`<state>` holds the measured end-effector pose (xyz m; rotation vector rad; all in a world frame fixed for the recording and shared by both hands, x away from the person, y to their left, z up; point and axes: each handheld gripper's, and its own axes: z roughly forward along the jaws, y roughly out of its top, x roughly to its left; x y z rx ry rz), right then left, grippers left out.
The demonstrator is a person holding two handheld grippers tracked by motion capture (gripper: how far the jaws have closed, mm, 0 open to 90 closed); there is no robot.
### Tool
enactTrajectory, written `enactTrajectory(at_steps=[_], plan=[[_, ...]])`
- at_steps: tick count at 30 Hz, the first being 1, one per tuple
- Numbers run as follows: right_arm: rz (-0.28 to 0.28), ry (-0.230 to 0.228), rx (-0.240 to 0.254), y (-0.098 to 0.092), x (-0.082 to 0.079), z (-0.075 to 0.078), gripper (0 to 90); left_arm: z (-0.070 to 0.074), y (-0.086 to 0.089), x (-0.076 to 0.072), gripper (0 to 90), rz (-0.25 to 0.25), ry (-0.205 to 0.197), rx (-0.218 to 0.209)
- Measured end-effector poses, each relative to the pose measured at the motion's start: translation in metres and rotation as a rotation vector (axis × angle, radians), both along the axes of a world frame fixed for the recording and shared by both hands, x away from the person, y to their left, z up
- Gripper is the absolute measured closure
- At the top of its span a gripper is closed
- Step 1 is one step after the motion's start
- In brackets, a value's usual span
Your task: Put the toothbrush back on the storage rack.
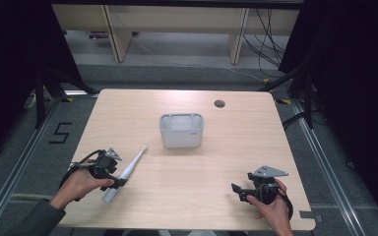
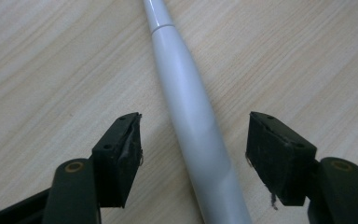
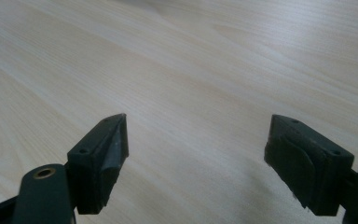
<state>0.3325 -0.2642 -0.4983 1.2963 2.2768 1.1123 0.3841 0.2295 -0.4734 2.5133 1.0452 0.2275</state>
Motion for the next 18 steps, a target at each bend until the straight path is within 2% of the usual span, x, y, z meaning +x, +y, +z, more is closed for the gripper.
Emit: enactTrajectory(at_steps=[2,4,5,6,13,14,18], plan=[[-0.003,0.004,0.001,0.000,0.000,0.000,21.6,0.000,-0.002,0.002,35.9,-0.007,0.009,0.013],[0.008,-0.015,-0.014,-0.001,0.001,0.000,21.6,-0.001,-0.003,0.003,37.2,-0.004,0.006,0.006],[-0.002,0.005,0.004,0.000,0.000,0.000,21.6,-0.002,-0.004,0.005,37.3,-0.019,0.023,0.024],[-0.001,0.002,0.000,0.000,0.000,0.000,21.6,-0.003,-0.006,0.006,37.6,-0.019,0.032,0.028],[-0.008,0.004,0.004,0.001,0.000,-0.001,21.5,-0.006,-0.009,0.011,43.9,-0.042,0.044,0.048],[-0.008,0.006,0.003,0.001,0.000,-0.001,21.5,-0.007,-0.009,0.013,45.3,-0.052,0.057,0.065],[-0.006,0.003,0.000,0.000,0.000,-0.001,21.6,-0.008,-0.009,0.017,49.5,-0.070,0.072,0.079]])
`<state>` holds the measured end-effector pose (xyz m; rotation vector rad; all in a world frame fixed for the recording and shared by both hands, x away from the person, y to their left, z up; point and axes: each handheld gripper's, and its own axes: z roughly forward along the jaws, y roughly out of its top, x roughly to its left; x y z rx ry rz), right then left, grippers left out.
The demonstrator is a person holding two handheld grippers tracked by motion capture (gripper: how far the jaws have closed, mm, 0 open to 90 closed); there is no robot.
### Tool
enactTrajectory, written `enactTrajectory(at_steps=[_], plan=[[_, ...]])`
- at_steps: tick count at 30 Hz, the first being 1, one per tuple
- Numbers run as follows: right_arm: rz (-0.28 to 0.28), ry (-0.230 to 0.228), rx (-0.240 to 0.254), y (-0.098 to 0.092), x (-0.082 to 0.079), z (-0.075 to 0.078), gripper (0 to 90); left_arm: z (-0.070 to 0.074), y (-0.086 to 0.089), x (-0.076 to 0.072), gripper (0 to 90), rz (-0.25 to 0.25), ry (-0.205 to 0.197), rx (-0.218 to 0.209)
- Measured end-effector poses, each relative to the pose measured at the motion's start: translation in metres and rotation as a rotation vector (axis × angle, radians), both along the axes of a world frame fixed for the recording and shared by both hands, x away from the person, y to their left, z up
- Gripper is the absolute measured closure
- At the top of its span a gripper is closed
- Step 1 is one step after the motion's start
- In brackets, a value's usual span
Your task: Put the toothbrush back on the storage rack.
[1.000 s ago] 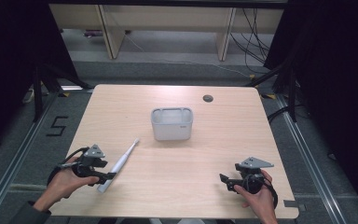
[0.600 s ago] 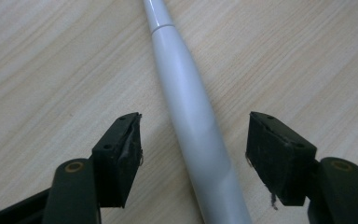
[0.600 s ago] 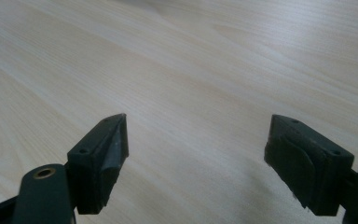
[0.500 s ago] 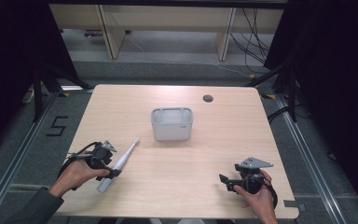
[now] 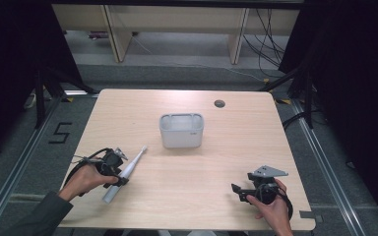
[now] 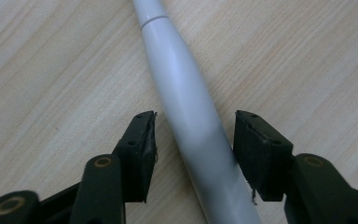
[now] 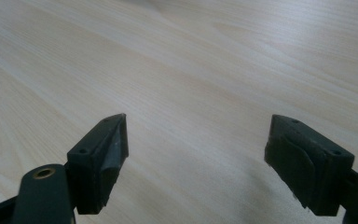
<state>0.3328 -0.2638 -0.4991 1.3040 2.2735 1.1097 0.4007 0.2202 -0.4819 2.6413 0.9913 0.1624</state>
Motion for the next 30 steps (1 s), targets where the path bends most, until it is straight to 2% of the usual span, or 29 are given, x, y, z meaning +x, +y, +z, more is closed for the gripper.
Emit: enactTrajectory(at_steps=[1,3,5,6,9,12,19,20,21,22,30], plan=[[0.000,0.000,0.000,0.000,0.000,0.000,21.6,-0.001,-0.001,-0.001,50.5,0.011,0.001,-0.009],[0.000,0.001,0.001,0.000,0.000,0.000,21.6,0.000,-0.001,0.001,52.5,-0.002,0.011,0.008],[0.007,0.006,0.000,0.000,0.000,0.000,21.6,-0.001,-0.002,0.001,55.3,-0.007,0.006,0.007],[0.003,0.025,0.007,0.001,-0.001,0.000,21.6,-0.001,-0.003,0.002,56.6,-0.014,0.017,0.015],[0.004,0.024,0.007,0.001,-0.001,0.000,21.6,-0.002,-0.005,0.004,59.5,-0.041,0.014,0.036],[0.006,0.012,-0.002,0.000,0.000,0.000,21.6,-0.002,-0.006,0.005,62.2,-0.037,0.028,0.037],[0.017,0.001,-0.009,-0.001,0.001,0.000,21.6,-0.001,-0.010,0.009,63.7,-0.052,0.041,0.056],[-0.006,0.022,0.010,0.002,-0.001,0.000,21.6,-0.001,-0.012,0.010,63.7,-0.055,0.044,0.063],[-0.006,0.022,0.010,0.002,-0.001,0.000,21.6,-0.001,-0.012,0.010,64.0,-0.055,0.044,0.063],[0.007,0.008,0.001,0.001,0.000,0.000,21.6,-0.001,-0.013,0.010,64.0,-0.061,0.046,0.071],[0.007,0.010,-0.003,0.001,0.000,0.000,21.7,0.001,-0.018,0.014,65.8,-0.086,0.075,0.121]])
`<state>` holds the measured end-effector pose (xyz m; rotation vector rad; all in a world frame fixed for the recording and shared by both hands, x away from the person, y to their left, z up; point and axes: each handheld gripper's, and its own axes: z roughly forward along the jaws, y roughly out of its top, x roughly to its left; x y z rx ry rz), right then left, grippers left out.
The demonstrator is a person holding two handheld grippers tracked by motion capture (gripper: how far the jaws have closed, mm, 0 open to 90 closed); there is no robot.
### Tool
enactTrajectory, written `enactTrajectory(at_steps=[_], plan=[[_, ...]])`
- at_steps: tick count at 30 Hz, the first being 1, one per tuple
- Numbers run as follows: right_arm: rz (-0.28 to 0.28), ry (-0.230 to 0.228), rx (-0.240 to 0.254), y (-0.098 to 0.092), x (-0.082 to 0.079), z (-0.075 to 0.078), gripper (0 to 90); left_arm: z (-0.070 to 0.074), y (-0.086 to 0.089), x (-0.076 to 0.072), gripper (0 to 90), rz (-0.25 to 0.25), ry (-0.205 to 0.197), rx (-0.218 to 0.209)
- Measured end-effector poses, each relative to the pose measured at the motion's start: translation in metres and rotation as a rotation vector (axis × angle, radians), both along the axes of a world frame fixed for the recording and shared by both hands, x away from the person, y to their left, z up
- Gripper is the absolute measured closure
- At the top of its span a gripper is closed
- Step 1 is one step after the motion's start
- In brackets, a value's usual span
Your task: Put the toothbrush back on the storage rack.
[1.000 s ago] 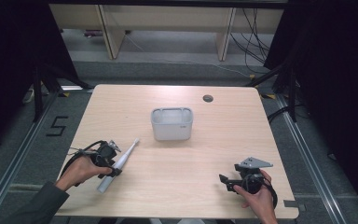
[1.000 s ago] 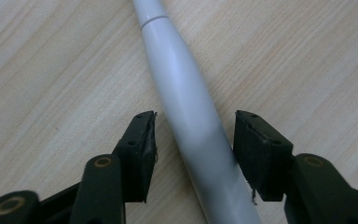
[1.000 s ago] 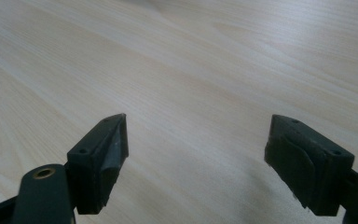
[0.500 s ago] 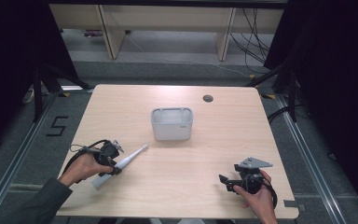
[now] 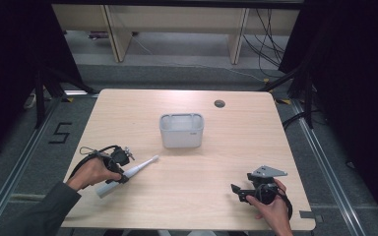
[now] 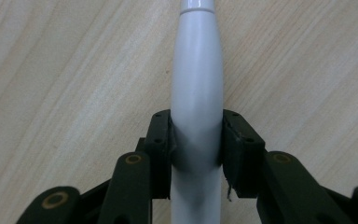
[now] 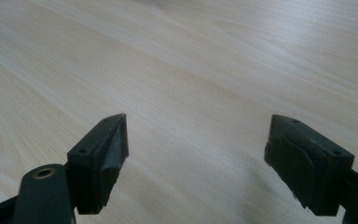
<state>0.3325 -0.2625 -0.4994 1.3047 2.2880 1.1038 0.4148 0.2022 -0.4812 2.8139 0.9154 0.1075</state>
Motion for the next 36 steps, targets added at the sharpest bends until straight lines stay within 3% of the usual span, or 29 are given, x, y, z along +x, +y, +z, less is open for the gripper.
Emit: enactTrajectory(at_steps=[8,11,12,15,17,18,21,27,31,36], plan=[[-0.002,0.005,0.002,0.000,-0.001,0.000,21.6,0.001,-0.005,0.002,66.0,-0.016,0.013,0.041],[0.014,-0.022,-0.020,-0.001,0.001,0.000,21.6,0.001,-0.006,0.001,66.1,-0.015,0.012,0.050],[-0.001,0.004,-0.001,0.000,0.000,0.000,21.7,0.000,-0.007,0.000,66.1,-0.018,0.006,0.050],[0.004,-0.003,-0.002,0.000,0.000,0.000,21.6,0.001,-0.007,-0.001,66.3,-0.060,-0.003,0.067],[0.013,-0.020,-0.018,-0.001,0.001,0.000,21.6,0.001,-0.008,-0.001,66.3,-0.068,-0.004,0.067],[-0.001,0.004,0.001,0.000,0.000,0.000,21.6,0.001,-0.008,-0.001,66.3,-0.067,-0.007,0.069],[0.002,-0.001,-0.001,0.000,0.000,0.000,21.6,0.002,-0.007,-0.002,66.4,-0.065,-0.023,0.067],[0.009,-0.013,-0.008,-0.001,0.002,-0.001,21.6,0.012,-0.004,-0.007,66.5,-0.060,-0.048,0.027],[0.005,-0.009,-0.012,-0.002,0.001,0.000,21.7,0.026,-0.001,-0.013,66.4,-0.067,-0.065,-0.033],[0.004,-0.012,-0.004,-0.001,0.001,0.000,21.6,0.036,0.001,-0.022,66.4,-0.074,-0.114,-0.108]])
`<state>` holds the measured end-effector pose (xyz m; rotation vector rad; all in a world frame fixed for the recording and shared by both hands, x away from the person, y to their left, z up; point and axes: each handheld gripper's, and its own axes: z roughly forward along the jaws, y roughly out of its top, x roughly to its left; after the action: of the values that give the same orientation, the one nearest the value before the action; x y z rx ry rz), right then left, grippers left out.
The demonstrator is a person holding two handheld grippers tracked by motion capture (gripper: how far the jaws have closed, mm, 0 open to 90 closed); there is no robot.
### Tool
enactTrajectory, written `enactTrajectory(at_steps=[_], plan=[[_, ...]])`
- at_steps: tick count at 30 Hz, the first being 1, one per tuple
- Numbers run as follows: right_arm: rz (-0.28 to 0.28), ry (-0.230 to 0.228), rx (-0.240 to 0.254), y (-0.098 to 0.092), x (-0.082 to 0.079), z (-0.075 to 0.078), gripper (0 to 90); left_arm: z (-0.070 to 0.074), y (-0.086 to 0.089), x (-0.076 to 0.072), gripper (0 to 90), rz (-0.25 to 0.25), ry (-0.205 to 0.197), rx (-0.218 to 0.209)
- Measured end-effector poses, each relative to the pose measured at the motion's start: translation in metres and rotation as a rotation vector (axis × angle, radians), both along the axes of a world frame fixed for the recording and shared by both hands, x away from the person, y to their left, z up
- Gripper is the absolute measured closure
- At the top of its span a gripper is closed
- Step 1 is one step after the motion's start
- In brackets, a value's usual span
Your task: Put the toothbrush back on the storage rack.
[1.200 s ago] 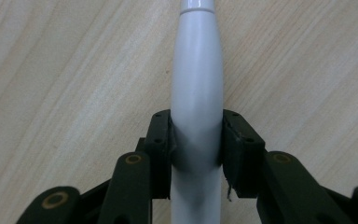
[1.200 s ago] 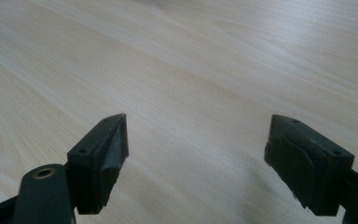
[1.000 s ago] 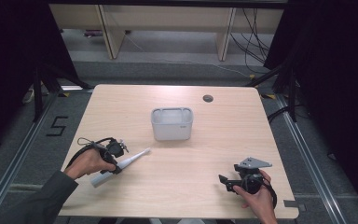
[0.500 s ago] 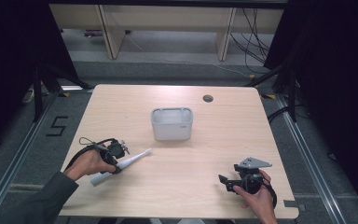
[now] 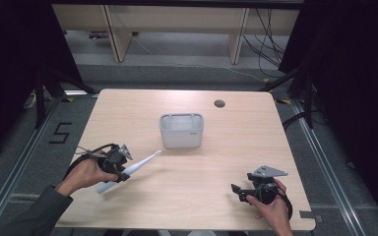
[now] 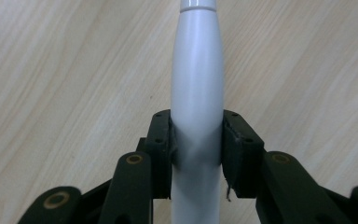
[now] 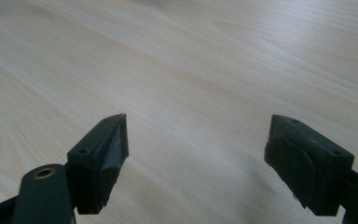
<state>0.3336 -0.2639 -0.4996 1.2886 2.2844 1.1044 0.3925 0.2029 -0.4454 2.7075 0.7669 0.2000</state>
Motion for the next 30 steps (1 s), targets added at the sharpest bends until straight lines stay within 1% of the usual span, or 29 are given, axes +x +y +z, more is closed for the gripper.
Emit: enactTrajectory(at_steps=[1,2,3,4,5,6,7,8,9,10,11,13,14,15,16,17,18,19,20,21,22,23,24,25,26,27,28,29,30], plan=[[0.001,-0.002,0.000,0.000,0.000,0.000,21.6,0.003,0.001,-0.001,66.4,-0.012,-0.014,-0.014],[0.001,-0.002,0.000,0.000,0.000,0.000,21.6,0.003,0.001,-0.001,66.4,-0.012,-0.014,-0.014],[0.004,0.005,-0.007,0.000,0.000,0.000,21.6,0.009,0.002,-0.003,66.4,-0.003,-0.021,-0.054],[0.001,-0.001,-0.001,0.000,0.000,0.000,21.7,0.011,0.003,-0.004,66.4,-0.003,-0.029,-0.071],[0.001,-0.001,-0.001,0.000,0.000,0.000,21.7,0.011,0.003,-0.004,66.4,-0.003,-0.029,-0.071],[-0.001,0.001,-0.001,0.000,0.000,0.000,21.6,0.014,0.003,-0.005,66.4,0.009,-0.061,-0.108],[-0.010,0.013,0.006,0.001,-0.001,0.000,21.7,0.016,0.004,-0.005,66.4,0.008,-0.072,-0.125],[-0.006,0.009,0.004,0.001,-0.001,0.000,21.7,0.018,0.004,-0.005,66.4,0.016,-0.085,-0.144],[0.011,0.003,-0.011,-0.001,0.001,0.001,21.7,0.020,0.004,-0.005,66.4,0.020,-0.100,-0.161],[0.001,-0.001,-0.002,0.000,0.000,0.000,21.7,0.022,0.004,-0.004,66.4,0.020,-0.121,-0.204],[0.001,-0.003,-0.003,0.000,0.000,0.000,21.7,0.024,0.004,-0.004,66.4,0.027,-0.129,-0.226],[0.004,0.001,-0.005,-0.001,0.000,0.000,21.7,0.028,0.003,-0.003,66.4,0.037,-0.150,-0.262],[0.004,0.001,-0.005,-0.001,0.000,0.000,21.7,0.028,0.003,-0.003,66.4,0.037,-0.150,-0.262],[0.002,0.003,-0.012,-0.001,0.000,0.001,21.7,0.030,0.001,-0.002,66.4,0.046,-0.181,-0.301],[0.002,0.003,-0.012,-0.001,0.000,0.001,21.7,0.030,0.001,-0.002,66.4,0.046,-0.181,-0.301],[0.001,-0.004,-0.002,0.000,0.000,0.000,21.6,0.033,-0.001,0.000,66.4,0.067,-0.214,-0.356],[0.006,0.009,0.003,0.000,0.000,0.000,21.7,0.034,-0.002,0.002,66.4,0.067,-0.223,-0.380],[0.005,0.002,-0.004,0.000,0.000,0.001,21.6,0.036,-0.003,0.003,66.4,0.073,-0.229,-0.403],[0.005,0.012,-0.004,0.000,0.000,0.001,21.7,0.036,-0.003,0.003,66.4,0.073,-0.229,-0.403],[0.004,0.003,-0.008,-0.001,0.000,0.001,21.7,0.038,-0.006,0.006,66.4,0.084,-0.255,-0.439],[0.002,-0.001,0.000,0.000,0.000,0.000,21.7,0.039,-0.009,0.007,66.4,0.094,-0.265,-0.460],[0.002,-0.004,-0.001,0.000,0.000,0.000,21.7,0.040,-0.011,0.008,66.3,0.100,-0.281,-0.486],[0.007,0.001,-0.003,-0.001,0.000,0.001,21.7,0.041,-0.012,0.009,66.4,0.101,-0.289,-0.507],[0.007,0.001,-0.003,-0.001,0.000,0.001,21.7,0.041,-0.012,0.009,66.3,0.101,-0.289,-0.507],[0.006,0.007,-0.006,0.000,0.000,0.001,21.7,0.042,-0.015,0.010,66.4,0.110,-0.309,-0.536],[0.006,0.007,-0.006,0.000,0.000,0.001,21.7,0.042,-0.017,0.011,66.4,0.115,-0.314,-0.559],[-0.018,0.021,0.010,0.002,-0.002,0.001,21.7,0.043,-0.021,0.013,66.4,0.139,-0.325,-0.614],[-0.012,0.017,0.008,0.002,-0.002,0.001,21.7,0.044,-0.024,0.014,66.4,0.146,-0.338,-0.616],[-0.003,0.014,0.003,0.001,-0.001,0.001,21.7,0.044,-0.026,0.015,66.4,0.147,-0.345,-0.629]])
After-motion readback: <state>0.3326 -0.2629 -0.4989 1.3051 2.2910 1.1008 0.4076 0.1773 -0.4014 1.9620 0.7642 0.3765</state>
